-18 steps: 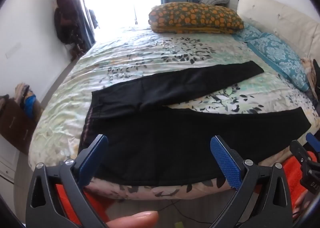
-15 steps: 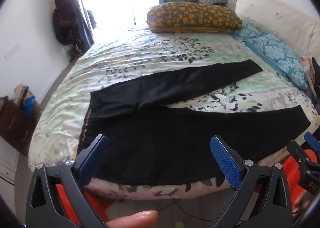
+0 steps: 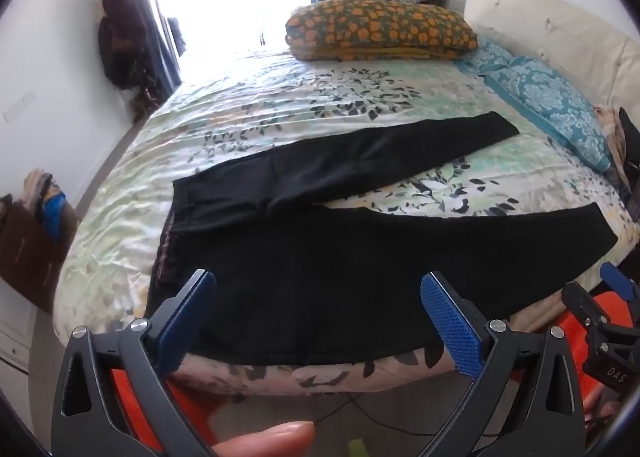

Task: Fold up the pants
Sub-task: 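Reach the right tool to the hem of the upper black trouser leg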

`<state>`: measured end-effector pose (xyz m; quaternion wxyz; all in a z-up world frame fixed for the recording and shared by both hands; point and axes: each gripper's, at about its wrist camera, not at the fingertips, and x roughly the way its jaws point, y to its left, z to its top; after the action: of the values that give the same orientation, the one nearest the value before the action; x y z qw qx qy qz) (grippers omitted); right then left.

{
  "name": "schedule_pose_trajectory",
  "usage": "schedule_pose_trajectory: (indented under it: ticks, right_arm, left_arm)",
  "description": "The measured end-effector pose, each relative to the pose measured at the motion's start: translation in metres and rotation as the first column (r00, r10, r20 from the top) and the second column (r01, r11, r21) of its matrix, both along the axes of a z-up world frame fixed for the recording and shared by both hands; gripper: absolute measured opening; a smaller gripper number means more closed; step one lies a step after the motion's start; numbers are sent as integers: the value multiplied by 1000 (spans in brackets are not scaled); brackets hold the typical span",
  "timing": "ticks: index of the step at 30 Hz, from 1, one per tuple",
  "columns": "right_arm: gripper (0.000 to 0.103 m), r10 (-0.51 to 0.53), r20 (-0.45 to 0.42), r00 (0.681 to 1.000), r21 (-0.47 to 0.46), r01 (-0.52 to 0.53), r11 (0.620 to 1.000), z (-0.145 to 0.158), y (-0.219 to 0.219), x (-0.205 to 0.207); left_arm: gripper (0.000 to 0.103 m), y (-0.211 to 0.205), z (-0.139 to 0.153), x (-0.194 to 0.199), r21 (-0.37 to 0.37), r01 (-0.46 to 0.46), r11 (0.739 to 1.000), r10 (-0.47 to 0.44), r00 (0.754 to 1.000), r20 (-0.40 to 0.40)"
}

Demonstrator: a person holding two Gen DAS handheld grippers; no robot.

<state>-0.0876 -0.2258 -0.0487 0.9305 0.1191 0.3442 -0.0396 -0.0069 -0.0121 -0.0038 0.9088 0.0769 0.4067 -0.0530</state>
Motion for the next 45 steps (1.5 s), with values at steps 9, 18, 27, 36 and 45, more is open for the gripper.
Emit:
schedule_pose_trajectory:
  ticks: [9,18,27,36,45]
  right_arm:
    - [103,10,-27,1000,5,-10,1000,-10,-21,18]
    - [103,-26,29,999,114,23,993,-29,-144,126]
    - [103,-275,-152,949,311,310,899,-109,-357,341]
    - [102,-341,-333,879,169,411,896,-168,-418,458]
    - [12,-285,-299,911,-50,283,958,-166,-402,467]
  left_arm:
    - [102,-4,-7,16,-20,-29,999,29,1000,2]
    - [102,-20,-35,46,-11,-29,1000,28,998,-57]
    - [102,-21,-64,87,-8,-93,996,91,989,-115]
    - [102,-31,-92,109,65,-111,992,120,979,-166]
    - [102,-43,-106,104,93,-69,993,86,977,-195]
